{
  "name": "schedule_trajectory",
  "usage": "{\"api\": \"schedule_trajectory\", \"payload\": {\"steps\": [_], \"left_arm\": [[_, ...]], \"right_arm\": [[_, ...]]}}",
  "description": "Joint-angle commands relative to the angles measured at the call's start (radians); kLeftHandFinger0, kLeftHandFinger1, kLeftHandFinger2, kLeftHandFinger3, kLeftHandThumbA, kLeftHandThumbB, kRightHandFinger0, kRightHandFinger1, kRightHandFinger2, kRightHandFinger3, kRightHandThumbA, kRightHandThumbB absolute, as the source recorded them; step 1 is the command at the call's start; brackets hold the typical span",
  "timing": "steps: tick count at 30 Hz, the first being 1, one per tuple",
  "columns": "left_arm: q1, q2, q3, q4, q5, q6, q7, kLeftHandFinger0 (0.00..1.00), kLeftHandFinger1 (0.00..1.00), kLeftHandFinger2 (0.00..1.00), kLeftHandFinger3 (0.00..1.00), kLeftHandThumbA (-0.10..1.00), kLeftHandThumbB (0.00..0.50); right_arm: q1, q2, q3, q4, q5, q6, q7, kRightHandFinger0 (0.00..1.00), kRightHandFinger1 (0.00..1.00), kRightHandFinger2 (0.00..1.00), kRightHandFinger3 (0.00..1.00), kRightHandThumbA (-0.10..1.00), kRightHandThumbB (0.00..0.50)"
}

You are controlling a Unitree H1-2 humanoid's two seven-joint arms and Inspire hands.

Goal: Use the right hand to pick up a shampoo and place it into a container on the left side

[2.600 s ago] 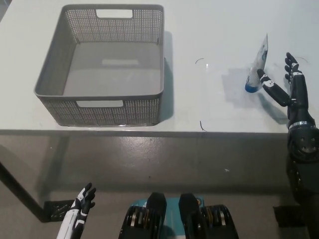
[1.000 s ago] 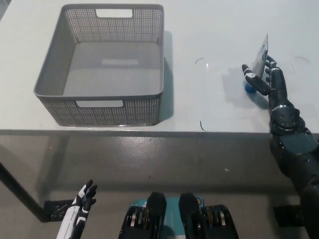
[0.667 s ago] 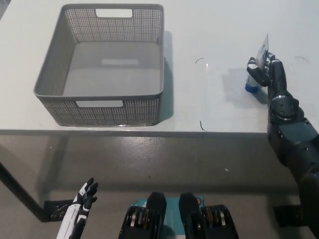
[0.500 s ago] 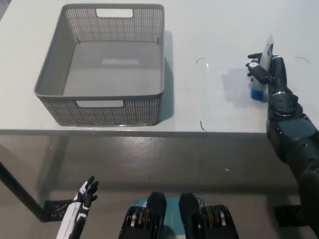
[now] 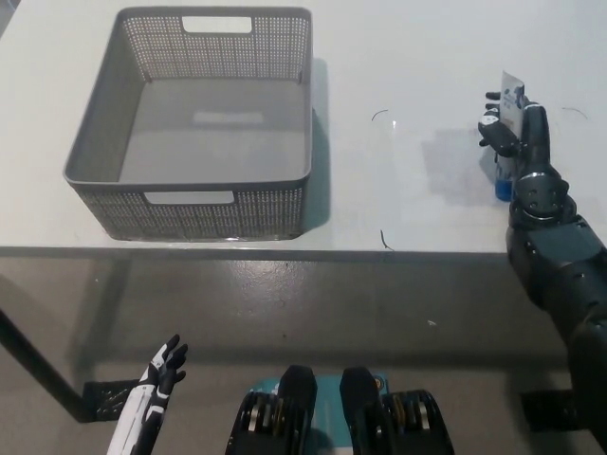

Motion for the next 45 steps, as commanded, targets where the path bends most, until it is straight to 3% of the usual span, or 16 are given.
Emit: {"api": "schedule_trajectory", "payload": {"steps": [1,4,8,10,15,20,24,27,29,31,32,33,36,38,41,45], "left_arm": [[-0.006,0.007,-0.002,-0.023,-0.005,-0.004,-0.005,1.00,1.00,1.00,1.00,0.98,0.145],[-0.007,0.008,-0.002,-0.018,0.003,-0.007,-0.003,1.00,1.00,1.00,1.00,0.98,0.150],[-0.012,0.010,0.000,-0.006,0.004,-0.016,-0.001,1.00,1.00,1.00,1.00,0.99,0.152],[-0.010,0.011,0.000,-0.015,0.004,-0.009,-0.002,1.00,1.00,1.00,1.00,0.99,0.158],[-0.007,0.013,-0.002,-0.014,0.004,-0.007,-0.005,1.00,1.00,1.00,1.00,0.99,0.168],[-0.012,0.014,-0.004,0.001,0.010,-0.013,-0.004,1.00,1.00,1.00,1.00,1.00,0.173],[-0.009,0.014,-0.010,0.005,0.003,-0.010,-0.015,1.00,1.00,1.00,1.00,0.99,0.157],[-0.007,0.010,-0.010,0.006,0.007,-0.013,-0.012,1.00,1.00,1.00,1.00,0.99,0.156],[-0.007,0.010,-0.010,0.004,0.006,-0.007,-0.013,1.00,1.00,1.00,1.00,0.99,0.156],[-0.010,0.010,-0.011,0.009,0.010,-0.012,-0.011,1.00,1.00,1.00,1.00,0.99,0.159],[-0.012,0.012,-0.012,0.011,0.010,-0.014,-0.013,1.00,1.00,1.00,1.00,0.99,0.159],[-0.014,0.012,-0.013,0.013,0.010,-0.016,-0.013,1.00,1.00,1.00,1.00,0.99,0.157],[-0.018,0.016,-0.016,0.015,0.030,-0.027,-0.007,1.00,1.00,1.00,1.00,1.00,0.144],[-0.020,0.019,-0.021,0.002,0.036,-0.011,-0.012,1.00,1.00,1.00,1.00,1.00,0.137],[-0.028,0.018,-0.023,0.010,0.032,-0.008,-0.013,1.00,1.00,1.00,1.00,1.00,0.143],[-0.031,0.017,-0.025,0.014,0.032,-0.011,-0.011,1.00,1.00,1.00,1.00,1.00,0.129]], "right_arm": [[-0.102,0.008,0.015,-0.075,-0.006,-0.084,-0.044,0.00,0.26,0.69,0.68,-0.10,0.155],[-0.117,0.031,0.024,-0.161,-0.014,-0.070,-0.045,0.00,0.29,0.73,0.69,-0.10,0.162],[-0.117,0.068,0.048,-0.302,-0.032,-0.057,-0.033,0.00,0.28,0.70,0.63,-0.10,0.143],[-0.115,0.090,0.056,-0.373,-0.035,-0.025,-0.031,0.00,0.27,0.67,0.62,-0.10,0.157],[-0.113,0.165,0.088,-0.559,-0.044,0.091,-0.020,0.00,0.28,0.67,0.74,-0.10,0.164],[-0.151,0.243,0.139,-0.547,-0.069,0.057,-0.011,0.00,0.34,0.75,0.78,-0.10,0.130],[-0.182,0.311,0.175,-0.525,-0.088,0.090,-0.017,0.00,0.36,0.77,0.82,-0.10,0.159],[-0.193,0.343,0.201,-0.478,-0.097,0.066,-0.012,0.00,0.28,0.65,0.78,-0.10,0.157],[-0.200,0.374,0.215,-0.446,-0.095,0.066,-0.011,0.00,0.24,0.65,0.77,-0.10,0.146],[-0.206,0.388,0.216,-0.415,-0.090,0.047,-0.010,0.00,0.28,0.72,0.77,-0.10,0.143],[-0.208,0.401,0.218,-0.395,-0.091,0.038,-0.019,0.05,0.37,0.81,0.78,-0.10,0.146],[-0.208,0.406,0.222,-0.384,-0.098,0.027,-0.027,0.10,0.45,0.88,0.78,-0.10,0.141],[-0.206,0.422,0.217,-0.358,-0.092,0.030,-0.035,0.00,0.37,0.84,0.74,-0.10,0.144],[-0.195,0.424,0.209,-0.352,-0.083,0.030,-0.033,0.00,0.41,0.84,0.82,-0.10,0.149],[-0.174,0.412,0.207,-0.326,-0.089,0.014,-0.049,0.03,0.47,0.89,0.85,-0.10,0.154],[-0.148,0.399,0.208,-0.280,-0.093,-0.022,-0.057,0.00,0.40,0.82,0.81,-0.10,0.144]]}}
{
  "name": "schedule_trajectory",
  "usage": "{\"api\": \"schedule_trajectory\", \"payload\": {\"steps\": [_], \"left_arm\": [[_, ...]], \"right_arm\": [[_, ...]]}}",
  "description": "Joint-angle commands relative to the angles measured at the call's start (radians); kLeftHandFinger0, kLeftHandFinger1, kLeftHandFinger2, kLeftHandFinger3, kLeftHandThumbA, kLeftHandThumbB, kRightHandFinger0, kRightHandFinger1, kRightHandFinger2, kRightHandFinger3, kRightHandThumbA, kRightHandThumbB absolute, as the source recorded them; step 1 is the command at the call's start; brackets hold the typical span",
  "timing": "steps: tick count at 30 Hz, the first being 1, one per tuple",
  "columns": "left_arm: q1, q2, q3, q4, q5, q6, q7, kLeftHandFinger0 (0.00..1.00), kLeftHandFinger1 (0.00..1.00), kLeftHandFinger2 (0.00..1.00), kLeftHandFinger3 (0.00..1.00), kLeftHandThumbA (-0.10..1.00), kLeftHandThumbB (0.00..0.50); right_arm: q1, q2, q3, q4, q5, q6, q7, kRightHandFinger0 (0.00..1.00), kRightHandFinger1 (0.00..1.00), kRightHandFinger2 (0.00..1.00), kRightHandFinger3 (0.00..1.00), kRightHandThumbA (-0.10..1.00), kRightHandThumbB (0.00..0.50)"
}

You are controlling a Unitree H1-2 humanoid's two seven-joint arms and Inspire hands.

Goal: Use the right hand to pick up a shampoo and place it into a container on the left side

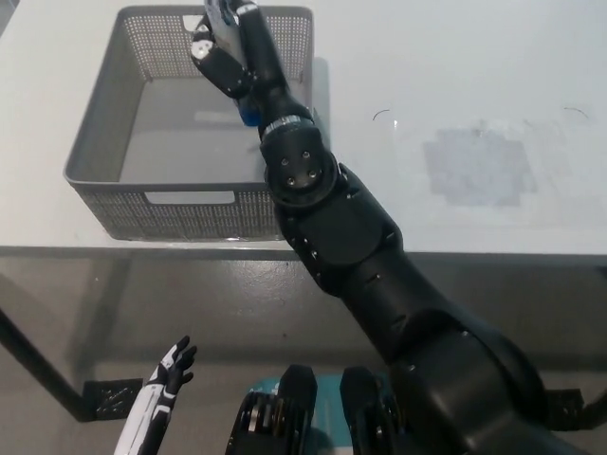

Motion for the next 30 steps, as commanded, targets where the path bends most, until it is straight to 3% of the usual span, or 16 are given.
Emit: {"api": "schedule_trajectory", "payload": {"steps": [1,6,10,11,12,13,14,15,16,17,20,22,23,24,27,30], "left_arm": [[-0.012,0.011,-0.005,-0.006,0.012,-0.011,0.000,1.00,1.00,1.00,1.00,1.00,0.127],[-0.019,0.015,-0.011,0.001,0.017,-0.010,-0.001,1.00,1.00,1.00,1.00,1.00,0.136],[-0.024,0.012,-0.010,0.005,0.008,-0.012,0.000,1.00,1.00,1.00,1.00,0.99,0.132],[-0.024,0.012,-0.010,0.004,0.008,-0.010,0.000,1.00,1.00,1.00,1.00,0.98,0.138],[-0.024,0.011,-0.010,0.003,0.008,-0.009,0.000,1.00,1.00,1.00,1.00,0.98,0.138],[-0.027,0.011,-0.010,0.004,0.005,-0.004,-0.002,1.00,1.00,1.00,1.00,0.98,0.143],[-0.031,0.010,-0.010,0.005,0.005,0.000,-0.002,1.00,1.00,1.00,1.00,0.98,0.142],[-0.031,0.011,-0.011,0.003,0.007,0.004,-0.002,1.00,1.00,1.00,1.00,0.98,0.142],[-0.033,0.011,-0.011,0.001,0.011,0.008,-0.001,1.00,1.00,1.00,1.00,0.98,0.142],[-0.034,0.011,-0.011,0.002,0.012,0.008,-0.001,1.00,1.00,1.00,1.00,0.98,0.142],[-0.040,0.012,-0.011,0.009,0.006,0.001,-0.002,1.00,1.00,1.00,1.00,0.98,0.151],[-0.040,0.012,-0.012,0.012,0.001,-0.003,-0.006,1.00,1.00,1.00,1.00,0.97,0.147],[-0.040,0.012,-0.013,0.009,0.002,-0.001,-0.005,1.00,1.00,1.00,1.00,0.97,0.146],[-0.039,0.011,-0.013,0.007,0.004,0.001,-0.003,1.00,1.00,1.00,1.00,0.97,0.146],[-0.037,0.012,-0.015,0.008,0.005,-0.011,-0.002,1.00,1.00,1.00,1.00,0.97,0.142],[-0.042,0.017,-0.020,0.011,0.016,-0.019,-0.001,1.00,1.00,1.00,1.00,0.99,0.140]], "right_arm": [[-0.021,-0.012,-0.004,0.030,-0.015,-0.096,-0.032,0.00,0.40,0.81,0.81,-0.10,0.139],[0.001,-0.031,-0.039,0.069,0.032,-0.117,0.013,0.01,0.44,0.81,0.82,-0.10,0.149],[0.007,-0.043,-0.052,0.078,0.037,-0.120,0.040,0.07,0.48,0.83,0.76,-0.10,0.175],[0.009,-0.045,-0.052,0.081,0.036,-0.127,0.044,0.15,0.55,0.86,0.76,-0.10,0.195],[0.009,-0.046,-0.053,0.082,0.036,-0.129,0.046,0.15,0.50,0.74,0.63,-0.10,0.196],[0.009,-0.050,-0.048,0.081,0.028,-0.130,0.044,0.26,0.55,0.75,0.64,-0.06,0.196],[0.008,-0.054,-0.043,0.081,0.021,-0.131,0.041,0.28,0.50,0.63,0.56,0.00,0.197],[0.007,-0.055,-0.041,0.081,0.020,-0.133,0.043,0.23,0.38,0.47,0.47,0.06,0.200],[0.005,-0.058,-0.039,0.082,0.019,-0.138,0.049,0.23,0.34,0.44,0.48,0.10,0.209],[0.005,-0.061,-0.038,0.081,0.020,-0.141,0.058,0.29,0.43,0.56,0.58,0.15,0.220],[0.004,-0.068,-0.039,0.076,0.027,-0.143,0.086,0.47,0.58,0.72,0.83,0.32,0.271],[0.003,-0.071,-0.041,0.071,0.033,-0.144,0.105,0.66,0.74,0.89,1.00,0.41,0.314],[0.004,-0.072,-0.037,0.068,0.029,-0.143,0.109,0.75,0.86,1.00,1.00,0.47,0.338],[0.005,-0.074,-0.034,0.062,0.027,-0.141,0.113,0.86,0.99,1.00,1.00,0.53,0.345],[0.012,-0.078,-0.025,0.037,0.016,-0.141,0.120,1.00,1.00,1.00,1.00,0.70,0.361],[0.017,-0.093,-0.009,-0.007,0.000,-0.142,0.129,1.00,1.00,1.00,1.00,0.81,0.374]]}}
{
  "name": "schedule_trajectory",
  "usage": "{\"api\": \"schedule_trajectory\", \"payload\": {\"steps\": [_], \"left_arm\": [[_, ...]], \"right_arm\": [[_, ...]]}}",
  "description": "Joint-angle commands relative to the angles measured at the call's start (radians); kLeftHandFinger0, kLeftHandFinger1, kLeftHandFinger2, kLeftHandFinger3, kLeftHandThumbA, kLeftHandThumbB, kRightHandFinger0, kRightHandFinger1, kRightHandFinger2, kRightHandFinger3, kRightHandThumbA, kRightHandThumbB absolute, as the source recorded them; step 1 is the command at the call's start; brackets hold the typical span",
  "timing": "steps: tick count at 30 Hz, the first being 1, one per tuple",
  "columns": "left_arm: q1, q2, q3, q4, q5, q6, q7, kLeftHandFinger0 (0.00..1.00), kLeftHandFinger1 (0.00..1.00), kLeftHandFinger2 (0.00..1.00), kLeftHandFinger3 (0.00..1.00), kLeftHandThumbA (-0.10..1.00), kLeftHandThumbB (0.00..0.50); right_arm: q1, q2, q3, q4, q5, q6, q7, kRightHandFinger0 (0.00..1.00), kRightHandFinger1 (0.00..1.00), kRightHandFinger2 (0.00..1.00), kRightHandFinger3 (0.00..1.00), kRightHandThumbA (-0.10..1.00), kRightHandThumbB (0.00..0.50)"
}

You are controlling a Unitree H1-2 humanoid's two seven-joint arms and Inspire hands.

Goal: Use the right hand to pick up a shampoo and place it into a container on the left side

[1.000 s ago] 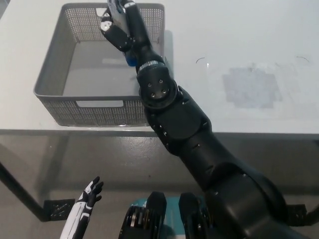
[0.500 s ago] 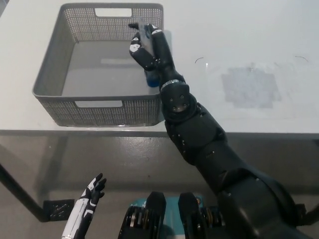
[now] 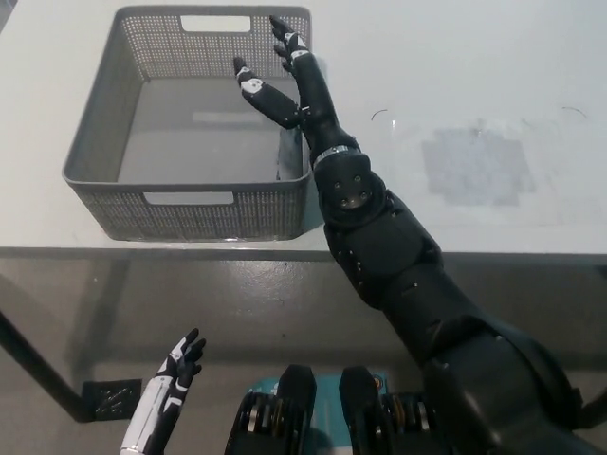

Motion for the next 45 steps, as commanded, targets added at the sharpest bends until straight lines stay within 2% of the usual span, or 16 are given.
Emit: {"api": "schedule_trajectory", "payload": {"steps": [1,5,8,10,13,16,24,29,31,35,40,42,43,45], "left_arm": [[-0.019,0.017,-0.003,-0.010,0.013,-0.012,-0.004,1.00,1.00,1.00,1.00,0.99,0.140],[-0.023,0.019,-0.001,-0.008,-0.003,-0.002,-0.012,1.00,1.00,1.00,1.00,0.97,0.162],[-0.025,0.019,-0.001,-0.006,0.003,-0.003,-0.007,1.00,1.00,1.00,1.00,0.97,0.162],[-0.033,0.023,-0.003,-0.004,0.009,-0.003,-0.008,1.00,1.00,1.00,1.00,0.98,0.167],[-0.036,0.024,-0.004,0.004,0.009,-0.020,-0.008,1.00,1.00,1.00,1.00,0.99,0.165],[-0.038,0.024,-0.007,0.007,0.017,-0.018,-0.006,1.00,1.00,1.00,1.00,0.99,0.185],[-0.029,0.030,-0.003,-0.009,0.012,-0.007,-0.010,1.00,1.00,1.00,1.00,1.00,0.192],[0.011,0.023,-0.009,-0.023,0.017,-0.014,-0.008,1.00,1.00,1.00,1.00,1.00,0.187],[0.025,0.018,-0.010,-0.025,0.011,-0.013,-0.009,1.00,1.00,1.00,1.00,1.00,0.208],[0.033,0.016,-0.008,-0.022,0.002,-0.019,-0.010,1.00,1.00,1.00,1.00,1.00,0.199],[0.021,0.014,-0.004,-0.025,-0.011,-0.002,-0.014,1.00,1.00,1.00,1.00,0.97,0.185],[0.021,0.013,-0.007,-0.028,-0.010,-0.010,-0.015,1.00,1.00,1.00,1.00,0.97,0.192],[0.019,0.013,-0.007,-0.026,-0.011,-0.011,-0.016,1.00,1.00,1.00,1.00,0.97,0.193],[0.018,0.013,-0.006,-0.026,-0.012,-0.011,-0.016,1.00,1.00,1.00,1.00,0.97,0.192]], "right_arm": [[-0.034,-0.027,0.018,-0.108,-0.018,-0.050,0.042,1.00,1.00,1.00,1.00,0.84,0.376],[-0.030,-0.050,0.005,-0.243,-0.003,0.003,0.059,1.00,1.00,1.00,1.00,0.90,0.376],[-0.022,-0.065,-0.018,-0.354,0.032,0.027,0.086,1.00,1.00,1.00,1.00,0.85,0.357],[-0.017,-0.083,-0.032,-0.477,0.030,0.084,0.078,1.00,1.00,1.00,1.00,0.88,0.364],[0.000,-0.109,-0.051,-0.632,0.049,0.134,0.094,1.00,1.00,1.00,1.00,0.87,0.349],[0.032,-0.130,-0.061,-0.767,0.053,0.177,0.101,1.00,1.00,1.00,1.00,0.87,0.337],[0.277,-0.227,-0.067,-1.223,0.040,0.271,0.147,1.00,1.00,1.00,1.00,0.94,0.328],[0.523,-0.262,-0.060,-1.419,0.094,0.287,0.182,1.00,1.00,1.00,1.00,0.88,0.335],[0.650,-0.279,-0.056,-1.476,0.115,0.271,0.191,1.00,1.00,1.00,1.00,0.88,0.327],[0.806,-0.284,-0.041,-1.499,0.086,0.230,0.184,1.00,1.00,1.00,1.00,0.94,0.352],[1.014,-0.279,-0.024,-1.423,0.118,0.128,0.197,1.00,1.00,1.00,1.00,0.91,0.286],[1.085,-0.269,-0.026,-1.386,0.132,0.087,0.200,1.00,1.00,1.00,1.00,0.93,0.284],[1.115,-0.263,-0.029,-1.368,0.141,0.079,0.200,1.00,1.00,1.00,1.00,0.94,0.311],[1.145,-0.255,-0.033,-1.355,0.166,0.067,0.209,1.00,1.00,1.00,1.00,0.94,0.318]]}}
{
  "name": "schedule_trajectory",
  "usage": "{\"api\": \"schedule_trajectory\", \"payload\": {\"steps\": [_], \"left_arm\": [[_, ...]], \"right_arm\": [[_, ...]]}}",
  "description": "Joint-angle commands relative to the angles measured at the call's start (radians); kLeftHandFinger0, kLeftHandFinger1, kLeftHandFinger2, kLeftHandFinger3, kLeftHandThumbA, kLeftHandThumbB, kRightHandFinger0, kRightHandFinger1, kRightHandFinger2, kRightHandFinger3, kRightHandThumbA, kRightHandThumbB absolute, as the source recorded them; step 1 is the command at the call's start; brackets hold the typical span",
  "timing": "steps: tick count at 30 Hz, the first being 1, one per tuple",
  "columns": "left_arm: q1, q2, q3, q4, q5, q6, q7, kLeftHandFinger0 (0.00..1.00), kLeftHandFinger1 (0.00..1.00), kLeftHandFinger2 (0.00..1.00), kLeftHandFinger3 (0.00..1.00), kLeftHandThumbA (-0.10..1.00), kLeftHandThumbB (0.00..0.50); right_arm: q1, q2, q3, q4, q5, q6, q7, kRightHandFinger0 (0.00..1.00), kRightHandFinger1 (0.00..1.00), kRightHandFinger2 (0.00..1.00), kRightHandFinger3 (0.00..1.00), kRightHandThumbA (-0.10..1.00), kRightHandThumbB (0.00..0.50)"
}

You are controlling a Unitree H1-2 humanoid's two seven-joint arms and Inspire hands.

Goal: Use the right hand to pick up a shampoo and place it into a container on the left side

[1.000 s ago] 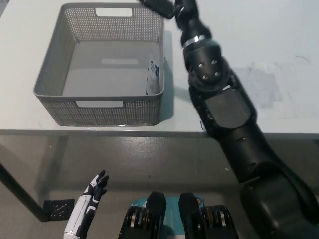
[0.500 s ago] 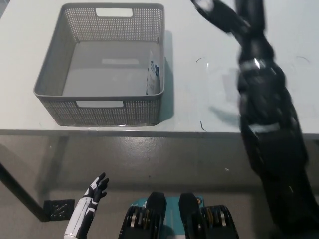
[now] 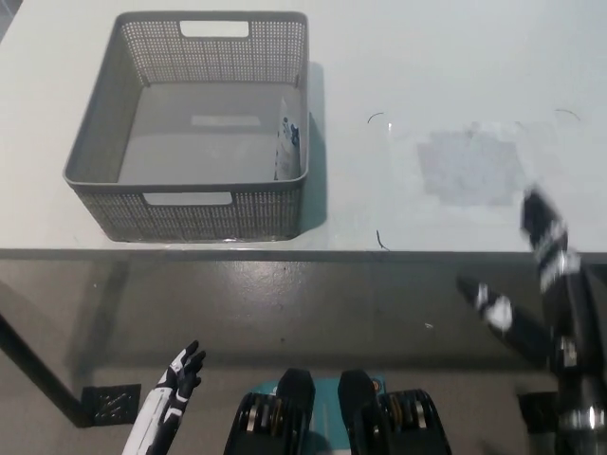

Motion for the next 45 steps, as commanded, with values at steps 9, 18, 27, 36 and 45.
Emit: {"api": "schedule_trajectory", "payload": {"steps": [9,18,27,36,45], "left_arm": [[-0.020,0.018,0.008,-0.021,-0.016,0.003,-0.012,1.00,1.00,1.00,1.00,0.97,0.197],[-0.002,0.006,0.001,0.013,-0.007,-0.032,-0.005,1.00,1.00,1.00,1.00,0.97,0.177],[-0.016,0.013,0.008,0.018,-0.028,-0.022,-0.019,1.00,1.00,1.00,1.00,0.96,0.194],[-0.013,0.018,0.008,0.031,-0.025,-0.036,-0.019,1.00,1.00,1.00,1.00,0.95,0.197],[-0.023,0.016,0.007,0.027,-0.020,-0.026,-0.016,1.00,1.00,1.00,1.00,0.92,0.175]], "right_arm": [[0.116,0.059,0.031,0.140,0.109,-0.179,0.098,1.00,1.00,1.00,1.00,0.93,0.227],[0.125,0.046,0.032,0.201,0.107,-0.099,0.132,1.00,1.00,1.00,1.00,0.98,0.272],[0.118,0.046,0.029,0.214,0.088,-0.062,0.138,1.00,1.00,1.00,1.00,0.98,0.260],[0.113,0.042,0.030,0.230,0.068,-0.060,0.139,1.00,1.00,1.00,1.00,0.96,0.251],[0.102,0.034,0.038,0.221,0.044,-0.025,0.138,1.00,1.00,1.00,1.00,0.96,0.273]]}}
